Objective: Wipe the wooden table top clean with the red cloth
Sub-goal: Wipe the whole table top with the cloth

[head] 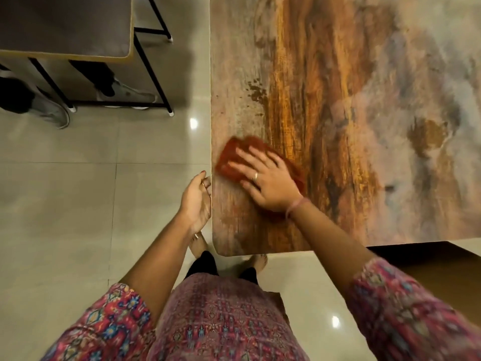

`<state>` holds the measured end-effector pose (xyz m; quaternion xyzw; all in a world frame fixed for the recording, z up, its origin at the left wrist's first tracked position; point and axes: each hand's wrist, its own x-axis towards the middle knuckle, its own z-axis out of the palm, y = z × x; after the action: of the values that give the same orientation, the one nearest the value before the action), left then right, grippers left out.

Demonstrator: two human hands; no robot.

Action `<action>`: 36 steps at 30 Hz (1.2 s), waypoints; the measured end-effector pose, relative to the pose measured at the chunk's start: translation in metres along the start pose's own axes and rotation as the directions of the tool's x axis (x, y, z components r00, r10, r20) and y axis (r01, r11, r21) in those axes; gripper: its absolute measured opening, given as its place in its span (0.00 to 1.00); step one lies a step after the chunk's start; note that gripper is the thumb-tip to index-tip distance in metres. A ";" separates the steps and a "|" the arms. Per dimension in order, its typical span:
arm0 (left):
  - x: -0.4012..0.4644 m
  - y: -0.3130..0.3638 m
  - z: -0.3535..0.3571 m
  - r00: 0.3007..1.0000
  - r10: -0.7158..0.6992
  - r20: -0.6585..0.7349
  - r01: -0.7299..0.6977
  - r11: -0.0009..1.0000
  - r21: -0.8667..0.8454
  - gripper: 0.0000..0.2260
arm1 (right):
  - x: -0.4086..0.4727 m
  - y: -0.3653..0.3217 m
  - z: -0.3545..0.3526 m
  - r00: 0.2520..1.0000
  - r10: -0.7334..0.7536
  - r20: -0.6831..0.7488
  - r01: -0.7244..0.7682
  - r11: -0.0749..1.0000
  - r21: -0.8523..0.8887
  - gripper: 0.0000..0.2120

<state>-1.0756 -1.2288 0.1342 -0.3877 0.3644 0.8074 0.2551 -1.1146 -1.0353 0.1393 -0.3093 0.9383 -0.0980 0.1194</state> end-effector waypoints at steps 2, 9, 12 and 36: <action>0.002 0.005 -0.003 0.997 -0.054 0.047 0.054 0.999 -0.002 0.20 | 0.048 0.016 -0.015 0.951 0.293 -0.093 -0.288 0.955 0.067 0.23; 0.011 0.015 -0.021 0.964 -0.181 0.192 0.198 0.977 -0.075 0.27 | 0.009 -0.090 0.025 0.820 0.535 -0.205 -0.512 0.845 0.158 0.25; 0.014 0.021 -0.026 0.942 -0.245 0.230 0.263 0.963 -0.052 0.31 | -0.061 -0.135 0.051 0.962 0.235 -0.141 -0.234 0.972 0.027 0.23; 0.023 0.029 -0.035 0.885 -0.306 0.351 0.355 0.931 -0.086 0.36 | -0.073 -0.134 0.061 0.937 0.319 -0.142 -0.323 0.946 -0.005 0.26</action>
<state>-1.0931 -1.2705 0.1118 -0.3204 0.1841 0.8302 0.4174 -0.9661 -1.1035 0.1277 -0.1460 0.9835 -0.0853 0.0638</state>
